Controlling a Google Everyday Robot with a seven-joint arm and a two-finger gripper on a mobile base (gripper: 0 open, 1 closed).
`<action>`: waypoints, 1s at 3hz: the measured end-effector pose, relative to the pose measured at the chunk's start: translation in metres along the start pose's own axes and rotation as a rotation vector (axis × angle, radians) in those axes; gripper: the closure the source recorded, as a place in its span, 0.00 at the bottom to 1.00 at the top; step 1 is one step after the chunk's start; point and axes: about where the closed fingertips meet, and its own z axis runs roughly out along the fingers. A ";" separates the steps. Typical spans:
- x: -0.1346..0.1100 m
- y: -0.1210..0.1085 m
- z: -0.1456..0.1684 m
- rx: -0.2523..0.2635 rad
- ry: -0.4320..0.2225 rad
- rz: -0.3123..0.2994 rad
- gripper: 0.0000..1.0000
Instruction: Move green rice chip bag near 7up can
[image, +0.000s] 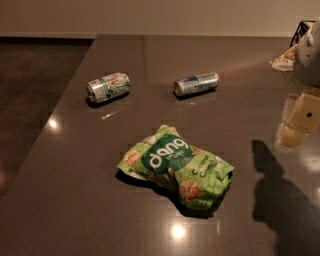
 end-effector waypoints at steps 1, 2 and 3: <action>0.000 0.000 0.000 0.002 0.000 0.000 0.00; -0.013 0.010 0.008 -0.009 -0.028 -0.013 0.00; -0.035 0.029 0.029 -0.044 -0.071 -0.032 0.00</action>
Offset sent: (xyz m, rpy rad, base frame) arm -0.0120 0.0436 -0.0268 0.0665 0.0222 0.0589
